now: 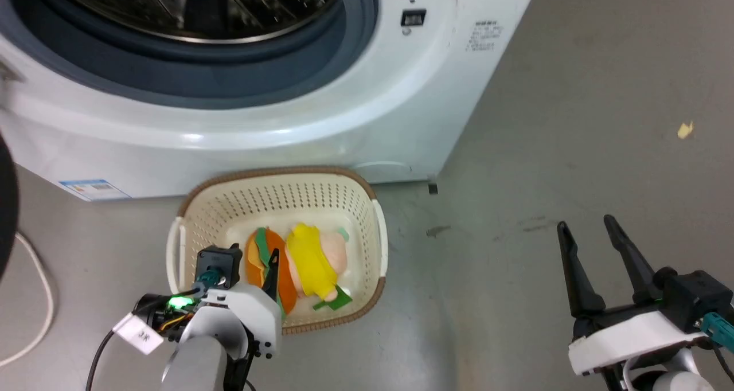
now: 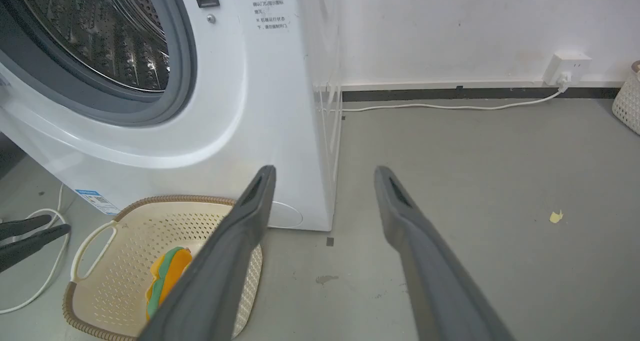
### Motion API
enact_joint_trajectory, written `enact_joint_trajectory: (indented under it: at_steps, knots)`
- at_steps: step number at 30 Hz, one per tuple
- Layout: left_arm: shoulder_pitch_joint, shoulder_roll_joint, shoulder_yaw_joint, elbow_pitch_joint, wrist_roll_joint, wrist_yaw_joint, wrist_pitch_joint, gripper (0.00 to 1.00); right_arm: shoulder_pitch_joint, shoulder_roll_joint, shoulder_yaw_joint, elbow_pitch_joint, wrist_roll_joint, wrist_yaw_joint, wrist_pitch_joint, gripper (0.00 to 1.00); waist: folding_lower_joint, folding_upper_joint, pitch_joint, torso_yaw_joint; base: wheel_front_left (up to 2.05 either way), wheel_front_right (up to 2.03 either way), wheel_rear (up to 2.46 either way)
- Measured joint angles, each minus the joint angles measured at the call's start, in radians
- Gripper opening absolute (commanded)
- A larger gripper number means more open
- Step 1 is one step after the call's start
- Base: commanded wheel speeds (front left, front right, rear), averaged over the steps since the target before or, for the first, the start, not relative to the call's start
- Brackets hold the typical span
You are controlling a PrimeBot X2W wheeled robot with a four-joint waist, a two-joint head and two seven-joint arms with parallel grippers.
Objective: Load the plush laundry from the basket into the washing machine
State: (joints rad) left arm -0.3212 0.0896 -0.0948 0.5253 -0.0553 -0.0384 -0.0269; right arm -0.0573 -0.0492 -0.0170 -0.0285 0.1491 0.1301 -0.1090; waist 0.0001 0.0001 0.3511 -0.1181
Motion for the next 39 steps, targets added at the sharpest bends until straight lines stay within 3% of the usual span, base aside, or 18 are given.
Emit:
enact_joint_trajectory:
  at_steps: [20, 39]
  knots:
    - [-0.163, 0.077, -0.029, 0.237, -0.04, 0.003, 0.075, 1.0, -0.039, 0.0, 0.035, 0.0, 0.074, 0.0, -0.043, 1.0, -0.0001, 0.0, 0.19, -0.072, 0.0, 0.0, 0.0]
    - [-0.436, 0.169, -0.097, 0.443, -0.061, 0.013, 0.273, 1.0, -0.094, 0.0, 0.045, -0.004, 0.162, 0.0, -0.084, 1.0, -0.0001, 0.0, 0.383, -0.142, 0.0, 0.0, 0.0]
